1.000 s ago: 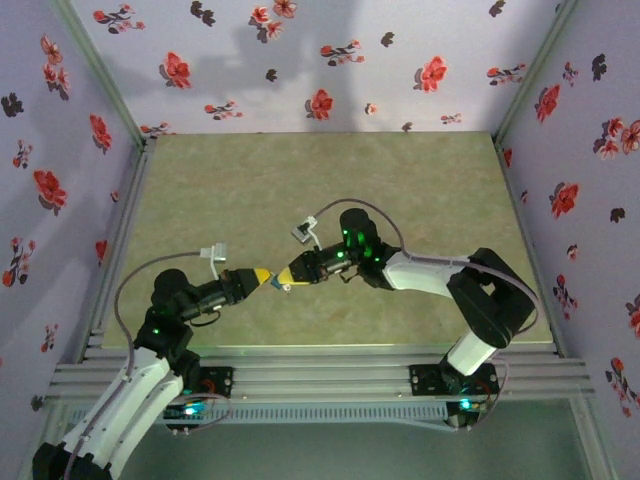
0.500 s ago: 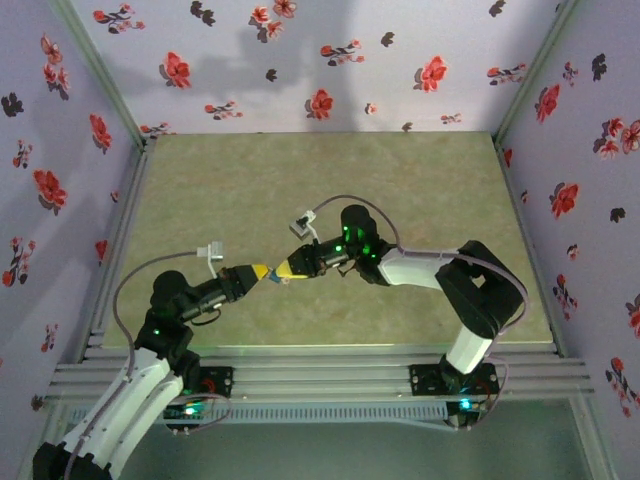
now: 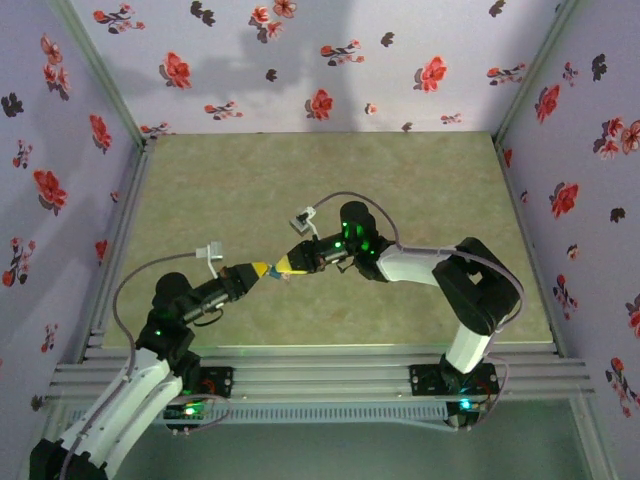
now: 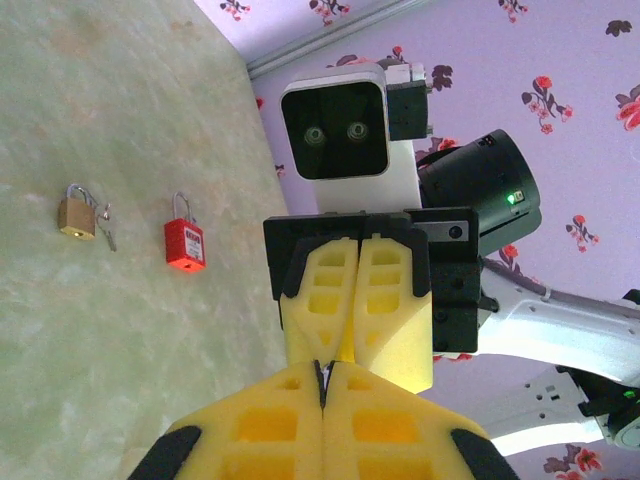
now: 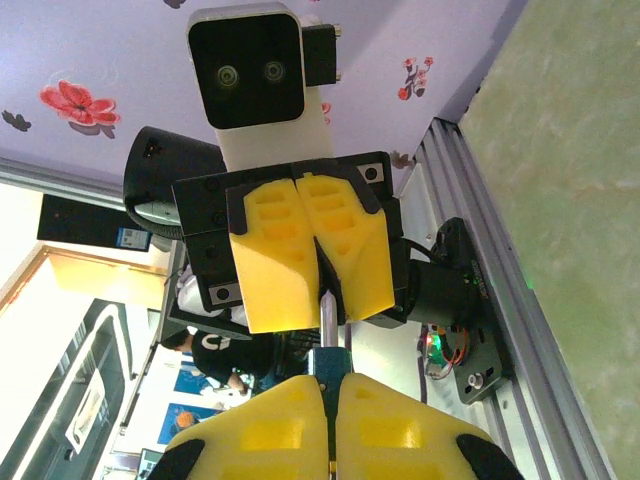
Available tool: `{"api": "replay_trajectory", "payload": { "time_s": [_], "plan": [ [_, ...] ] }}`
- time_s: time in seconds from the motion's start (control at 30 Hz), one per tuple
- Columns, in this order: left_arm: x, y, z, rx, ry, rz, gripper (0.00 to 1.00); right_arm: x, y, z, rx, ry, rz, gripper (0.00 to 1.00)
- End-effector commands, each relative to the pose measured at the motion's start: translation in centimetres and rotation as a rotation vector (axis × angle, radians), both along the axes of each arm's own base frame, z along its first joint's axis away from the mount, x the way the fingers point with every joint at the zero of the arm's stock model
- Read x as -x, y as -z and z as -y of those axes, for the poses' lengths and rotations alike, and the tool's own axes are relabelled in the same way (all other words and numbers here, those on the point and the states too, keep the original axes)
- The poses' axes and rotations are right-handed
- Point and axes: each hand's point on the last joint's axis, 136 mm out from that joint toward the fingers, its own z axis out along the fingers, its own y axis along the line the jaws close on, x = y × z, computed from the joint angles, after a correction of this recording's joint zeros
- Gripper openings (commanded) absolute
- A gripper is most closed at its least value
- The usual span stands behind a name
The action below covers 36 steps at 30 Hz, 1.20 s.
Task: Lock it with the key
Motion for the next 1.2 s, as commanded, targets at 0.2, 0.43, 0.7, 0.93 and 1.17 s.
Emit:
{"api": "replay_trajectory", "payload": {
  "time_s": [0.2, 0.43, 0.7, 0.93, 1.17],
  "plan": [
    [3.5, 0.2, 2.2, 0.014, 0.201, 0.005, 0.00, -3.2, -3.1, -1.7, -0.097, 0.142, 0.112, 0.00],
    [3.1, 0.3, 2.2, 0.010, 0.178, -0.003, 0.00, -3.0, -2.5, -1.5, -0.077, 0.136, 0.109, 0.00],
    [1.9, 0.9, 1.7, -0.013, 0.106, -0.028, 0.00, -3.2, -0.9, -0.8, -0.011, 0.156, 0.140, 0.13],
    [0.9, 1.3, 1.0, -0.030, 0.044, -0.047, 0.00, -3.6, -0.3, 0.1, 0.036, 0.187, 0.170, 0.27],
    [-0.3, 2.2, 0.2, -0.045, -0.012, -0.086, 0.00, -5.6, -0.2, 1.6, 0.056, 0.287, 0.177, 0.38]
  ]
}}
